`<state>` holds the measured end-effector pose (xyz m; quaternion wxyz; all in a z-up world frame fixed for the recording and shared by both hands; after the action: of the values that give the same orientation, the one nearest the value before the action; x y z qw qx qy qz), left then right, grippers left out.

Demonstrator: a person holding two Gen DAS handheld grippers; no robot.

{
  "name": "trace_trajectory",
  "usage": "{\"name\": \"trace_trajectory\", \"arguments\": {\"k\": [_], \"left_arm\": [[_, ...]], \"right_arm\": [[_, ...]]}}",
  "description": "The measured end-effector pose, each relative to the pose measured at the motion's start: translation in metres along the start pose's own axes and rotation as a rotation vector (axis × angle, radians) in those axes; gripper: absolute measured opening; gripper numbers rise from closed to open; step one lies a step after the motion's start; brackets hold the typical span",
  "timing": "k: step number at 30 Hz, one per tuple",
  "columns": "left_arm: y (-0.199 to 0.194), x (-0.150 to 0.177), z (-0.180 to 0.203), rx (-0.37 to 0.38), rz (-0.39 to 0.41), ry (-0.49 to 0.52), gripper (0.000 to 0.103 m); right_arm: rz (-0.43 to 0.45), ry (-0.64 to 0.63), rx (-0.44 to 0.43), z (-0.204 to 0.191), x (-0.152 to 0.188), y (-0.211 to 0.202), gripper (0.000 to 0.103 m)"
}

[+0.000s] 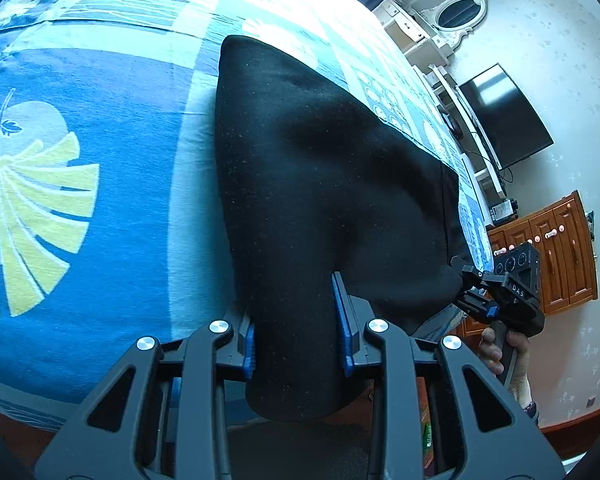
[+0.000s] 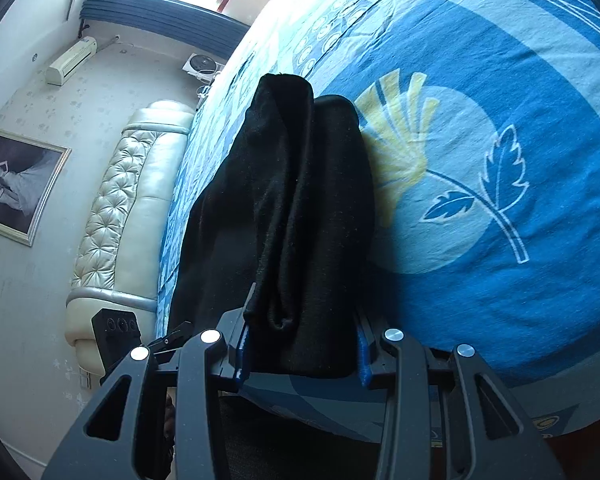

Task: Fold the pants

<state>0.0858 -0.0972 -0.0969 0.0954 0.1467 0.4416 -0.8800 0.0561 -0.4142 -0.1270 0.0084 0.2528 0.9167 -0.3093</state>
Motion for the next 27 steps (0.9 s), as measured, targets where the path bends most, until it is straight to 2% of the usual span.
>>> {"name": "trace_trajectory", "arguments": {"k": [10,19,23,27], "left_arm": [[-0.054,0.013,-0.05,-0.068,0.049,-0.045,0.029],[-0.059,0.02,-0.059,-0.046,0.08,-0.047,0.032],[-0.059,0.021,-0.062,-0.012,0.082,-0.077,0.044],[-0.058,0.02,-0.064,-0.033,0.101,-0.068,0.056]], "right_arm": [[-0.098,-0.057,-0.051,-0.043,0.021,0.06,0.04],[-0.106,-0.056,-0.058,-0.047,0.027,0.064,0.039],[-0.1,-0.06,-0.063,-0.046,0.027,0.063,0.04],[-0.088,-0.061,-0.063,-0.044,0.029,0.06,0.043]]}}
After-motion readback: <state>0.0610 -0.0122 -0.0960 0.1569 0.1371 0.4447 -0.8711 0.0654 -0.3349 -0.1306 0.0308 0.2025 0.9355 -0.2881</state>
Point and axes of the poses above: each gripper's, at about its wrist camera, not at the fingertips, and y roughly the way its jaws point, z to its right, x to its underside, the point moved 5 cm from there along y, roughly the way its jaws point
